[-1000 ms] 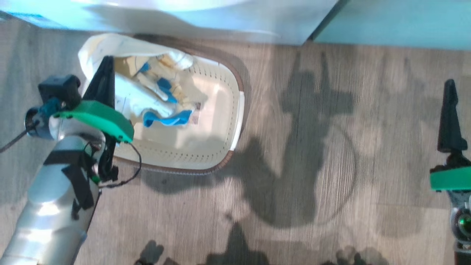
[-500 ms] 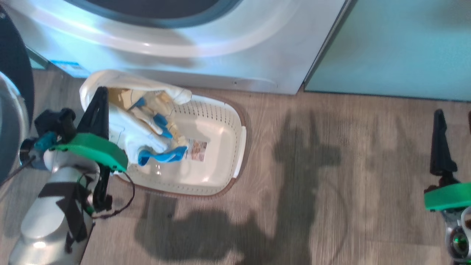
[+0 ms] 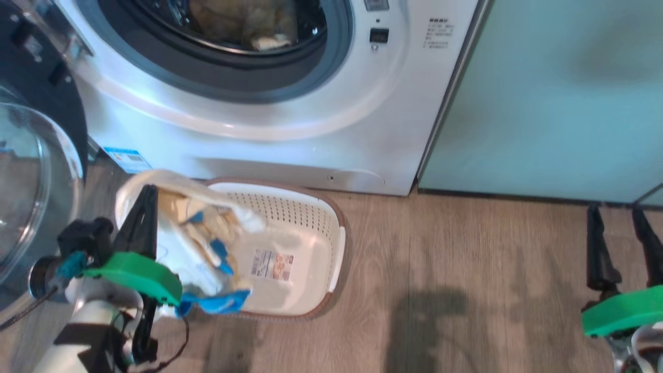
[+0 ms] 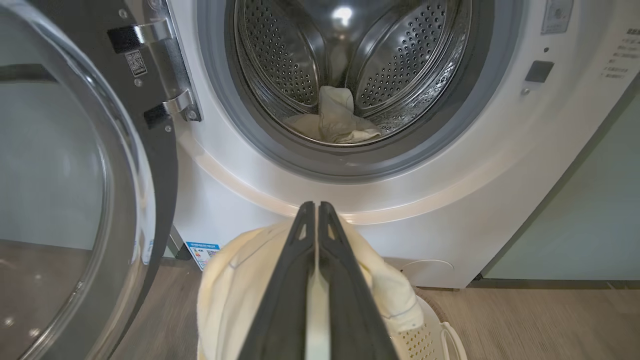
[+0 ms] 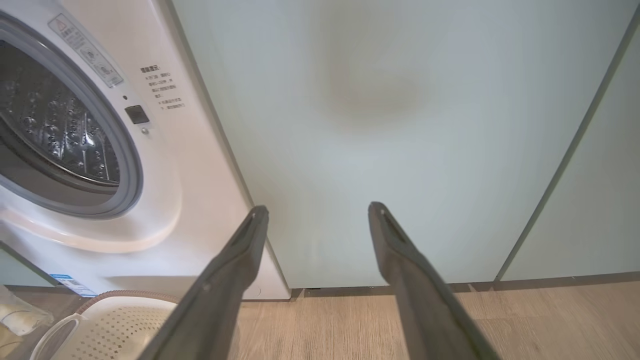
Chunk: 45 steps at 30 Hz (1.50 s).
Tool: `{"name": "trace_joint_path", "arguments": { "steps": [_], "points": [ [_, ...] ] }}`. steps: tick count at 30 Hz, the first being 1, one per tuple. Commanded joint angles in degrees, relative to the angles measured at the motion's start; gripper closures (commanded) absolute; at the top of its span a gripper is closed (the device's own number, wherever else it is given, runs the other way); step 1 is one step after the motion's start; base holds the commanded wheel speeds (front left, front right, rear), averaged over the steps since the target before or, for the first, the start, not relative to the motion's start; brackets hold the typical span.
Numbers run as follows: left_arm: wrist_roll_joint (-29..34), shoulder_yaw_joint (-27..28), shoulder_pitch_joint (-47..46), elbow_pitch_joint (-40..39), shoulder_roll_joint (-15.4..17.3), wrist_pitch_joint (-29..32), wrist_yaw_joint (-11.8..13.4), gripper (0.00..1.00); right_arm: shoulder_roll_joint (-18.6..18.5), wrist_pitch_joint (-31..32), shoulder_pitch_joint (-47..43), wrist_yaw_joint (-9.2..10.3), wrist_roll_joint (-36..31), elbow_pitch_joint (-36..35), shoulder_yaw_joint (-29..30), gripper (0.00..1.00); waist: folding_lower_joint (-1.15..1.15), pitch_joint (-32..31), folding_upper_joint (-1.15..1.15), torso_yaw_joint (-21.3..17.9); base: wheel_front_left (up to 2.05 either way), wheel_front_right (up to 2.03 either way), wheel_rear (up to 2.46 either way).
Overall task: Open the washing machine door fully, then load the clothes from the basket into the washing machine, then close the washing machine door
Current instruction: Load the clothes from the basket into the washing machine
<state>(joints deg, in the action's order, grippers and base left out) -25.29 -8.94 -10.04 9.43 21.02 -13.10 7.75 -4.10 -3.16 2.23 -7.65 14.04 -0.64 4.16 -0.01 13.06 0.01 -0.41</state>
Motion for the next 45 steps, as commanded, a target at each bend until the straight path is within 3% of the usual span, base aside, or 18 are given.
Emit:
{"name": "trace_joint_path", "arguments": {
  "steps": [1,20,35,45],
  "points": [
    [0.29,3.09,-0.56,-2.75,2.56,0.03,0.55,1.00,-0.88,0.41,0.00,0.16,-0.04,-2.10,-1.24,0.00,0.01,-2.04,-0.01,0.42,0.00,0.00,0.00],
    [-0.38,3.20,8.35,-9.44,3.71,2.19,2.80,1.00,-0.41,3.96,-5.70,0.16,-0.14,-4.97,-2.52,0.00,0.01,-9.27,-0.01,0.44,0.00,0.00,0.00],
    [-0.34,2.36,6.80,-10.63,4.33,2.60,2.68,1.00,-0.16,4.07,-5.13,0.16,0.10,-5.39,-3.34,0.00,0.01,-7.54,-0.01,0.52,0.00,0.00,0.00],
    [-0.97,1.92,3.22,-9.69,4.02,2.09,1.86,1.00,-0.15,3.49,-3.71,0.16,0.41,-5.89,-3.94,0.00,0.01,-3.21,-0.01,-0.64,0.00,0.00,0.00]
  ]
}}
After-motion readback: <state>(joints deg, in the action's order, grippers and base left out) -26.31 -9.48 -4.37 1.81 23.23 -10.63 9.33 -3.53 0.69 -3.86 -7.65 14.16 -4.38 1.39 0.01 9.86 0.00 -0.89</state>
